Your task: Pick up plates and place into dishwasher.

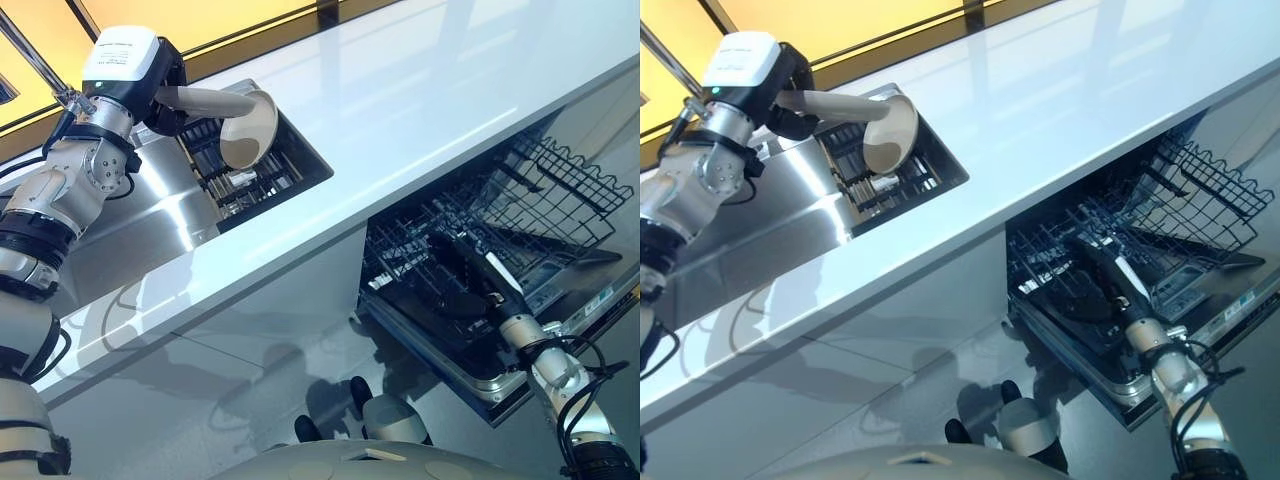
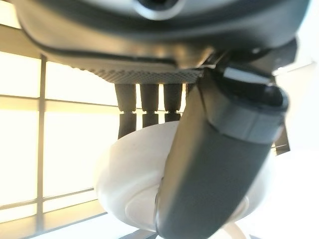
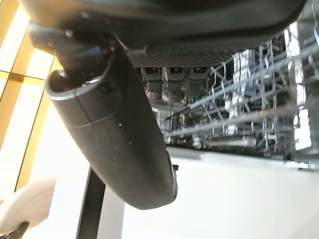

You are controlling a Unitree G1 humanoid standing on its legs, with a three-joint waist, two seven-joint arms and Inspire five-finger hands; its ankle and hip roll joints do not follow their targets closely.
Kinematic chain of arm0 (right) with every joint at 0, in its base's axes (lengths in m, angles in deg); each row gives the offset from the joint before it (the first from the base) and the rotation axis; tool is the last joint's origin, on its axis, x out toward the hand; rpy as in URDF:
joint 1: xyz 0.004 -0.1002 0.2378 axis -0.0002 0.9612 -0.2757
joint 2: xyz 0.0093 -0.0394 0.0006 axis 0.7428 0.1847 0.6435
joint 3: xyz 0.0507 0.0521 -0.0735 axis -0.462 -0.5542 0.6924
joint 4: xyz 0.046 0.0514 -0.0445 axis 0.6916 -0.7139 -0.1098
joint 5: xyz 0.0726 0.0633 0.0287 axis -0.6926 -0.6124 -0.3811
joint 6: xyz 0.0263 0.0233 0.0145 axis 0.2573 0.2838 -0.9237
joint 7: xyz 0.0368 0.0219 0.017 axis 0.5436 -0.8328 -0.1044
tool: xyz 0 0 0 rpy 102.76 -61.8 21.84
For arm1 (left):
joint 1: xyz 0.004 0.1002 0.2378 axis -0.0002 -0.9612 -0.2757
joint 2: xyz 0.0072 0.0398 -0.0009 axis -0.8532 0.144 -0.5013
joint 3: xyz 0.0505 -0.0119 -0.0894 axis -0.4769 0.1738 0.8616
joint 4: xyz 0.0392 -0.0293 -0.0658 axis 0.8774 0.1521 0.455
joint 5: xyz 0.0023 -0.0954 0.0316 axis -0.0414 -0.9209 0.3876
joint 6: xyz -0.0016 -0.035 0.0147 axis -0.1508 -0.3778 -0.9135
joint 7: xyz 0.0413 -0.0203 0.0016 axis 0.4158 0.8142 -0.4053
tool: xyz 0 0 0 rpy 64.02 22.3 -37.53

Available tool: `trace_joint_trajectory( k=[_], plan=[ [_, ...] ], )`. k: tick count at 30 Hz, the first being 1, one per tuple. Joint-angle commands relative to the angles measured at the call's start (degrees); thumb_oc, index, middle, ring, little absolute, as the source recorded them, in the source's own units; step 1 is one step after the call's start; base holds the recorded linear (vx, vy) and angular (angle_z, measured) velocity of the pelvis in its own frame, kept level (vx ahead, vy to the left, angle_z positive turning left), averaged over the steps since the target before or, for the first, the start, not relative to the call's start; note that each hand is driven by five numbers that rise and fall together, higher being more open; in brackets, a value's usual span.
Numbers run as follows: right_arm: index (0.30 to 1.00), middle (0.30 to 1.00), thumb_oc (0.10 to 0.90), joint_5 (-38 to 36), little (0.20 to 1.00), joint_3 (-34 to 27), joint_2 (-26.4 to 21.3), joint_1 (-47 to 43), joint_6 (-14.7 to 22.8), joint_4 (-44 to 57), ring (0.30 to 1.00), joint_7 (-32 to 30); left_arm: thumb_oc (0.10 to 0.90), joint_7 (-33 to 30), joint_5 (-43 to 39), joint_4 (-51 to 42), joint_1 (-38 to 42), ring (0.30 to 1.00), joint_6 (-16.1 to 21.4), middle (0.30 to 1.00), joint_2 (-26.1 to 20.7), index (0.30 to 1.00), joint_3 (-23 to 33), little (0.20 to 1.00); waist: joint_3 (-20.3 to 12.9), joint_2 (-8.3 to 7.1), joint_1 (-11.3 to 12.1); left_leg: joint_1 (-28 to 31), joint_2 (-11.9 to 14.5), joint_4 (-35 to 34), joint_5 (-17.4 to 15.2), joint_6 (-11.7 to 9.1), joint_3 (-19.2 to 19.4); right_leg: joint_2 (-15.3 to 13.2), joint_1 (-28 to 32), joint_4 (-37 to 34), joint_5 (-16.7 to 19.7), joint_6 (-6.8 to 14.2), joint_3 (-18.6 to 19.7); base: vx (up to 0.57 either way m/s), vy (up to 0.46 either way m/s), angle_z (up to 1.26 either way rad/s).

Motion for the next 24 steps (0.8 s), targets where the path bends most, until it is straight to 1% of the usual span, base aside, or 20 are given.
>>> trace_joint_trajectory(
  k=[1,7,10,12,13,15,19,24],
  plan=[
    [0.9,0.9,0.8,-3.4,0.9,-4.48,-4.29,-0.99,8.15,4.31,0.9,-4.52,0.1,-6.71,-3.31,-1.73,1.46,0.3,0.93,0.3,-5.24,0.3,9.97,0.2,-8.39,0.97,0.19,0.12,-0.61,1.51,-6.46,-0.36,-1.6,1.48,-1.3,5.38,-6.88,6.24,1.38,-0.01,0.014,-0.12],
    [0.9,0.9,0.8,-0.74,0.9,-7.77,-5.05,-0.86,8.74,5.21,0.9,-10.32,0.1,-7.51,-3.92,-5.63,-0.72,0.3,1.69,0.3,-6.21,0.3,12.68,0.2,-8.8,0.89,0.41,0.15,-0.6,1.3,-6.39,-0.38,-2.07,1.71,-1.3,5.29,-6.85,6.13,1.4,-0.01,0.011,-0.03],
    [0.9,0.9,0.8,0.41,0.9,-9.96,-6.07,-1.0,8.74,4.99,0.9,-14.74,0.1,-8.01,-4.01,-7.33,-1.38,0.3,2.13,0.3,-6.37,0.3,13.47,0.2,-9.06,0.72,0.5,0.22,-0.56,1.11,-6.3,-0.46,-2.25,1.83,-1.22,5.12,-6.78,6.09,1.37,0.0,0.0,0.0],
    [0.9,0.9,0.8,0.7,0.9,-11.79,-6.55,-1.03,9.12,4.78,0.9,-18.04,0.1,-8.17,-4.03,-9.45,-2.09,0.3,1.57,0.3,-6.55,0.3,14.12,0.2,-9.22,0.53,0.62,0.19,-0.57,1.04,-6.19,-0.51,-2.45,1.92,-1.16,5.01,-6.7,6.06,1.38,0.0,0.0,0.0],
    [0.9,0.9,0.8,1.56,0.9,-13.54,-6.76,-0.86,9.44,5.03,0.9,-20.96,0.1,-8.24,-4.12,-11.08,-2.64,0.3,1.1,0.3,-6.8,0.3,14.75,0.2,-9.32,0.41,0.65,0.13,-0.6,1.08,-6.18,-0.51,-2.6,1.98,-1.15,5.01,-6.72,6.03,1.39,0.0,0.0,0.0],
    [0.9,0.9,0.8,2.79,0.9,-15.35,-6.95,-0.69,9.57,5.33,0.9,-23.15,0.1,-8.31,-4.08,-12.59,-3.44,0.3,0.76,0.3,-6.89,0.3,15.67,0.2,-9.41,0.35,0.7,0.06,-0.68,1.13,-6.16,-0.48,-2.74,2.04,-1.14,5.0,-6.7,6.02,1.49,0.0,0.0,0.0],
    [0.9,0.9,0.8,3.67,0.9,-17.52,-7.85,-1.17,10.22,4.91,0.9,-24.76,0.1,-8.19,-4.25,-14.18,-3.44,0.3,0.88,0.3,-7.13,0.3,16.19,0.2,-9.61,0.35,0.9,0.04,-0.8,1.03,-6.16,-0.39,-3.12,2.06,-1.09,4.87,-6.67,5.97,1.41,0.0,0.0,0.0],
    [0.9,0.9,0.8,4.65,0.9,-19.66,-10.14,-3.14,11.07,5.32,0.9,-28.59,0.1,-7.5,-5.01,-17.15,-3.83,0.3,1.35,0.3,-6.64,0.3,16.33,0.2,-10.02,0.14,1.49,0.09,-0.88,0.86,-6.09,-0.44,-3.73,2.13,-0.94,4.82,-6.64,5.93,1.22,0.0,0.0,0.0]
  ],
)
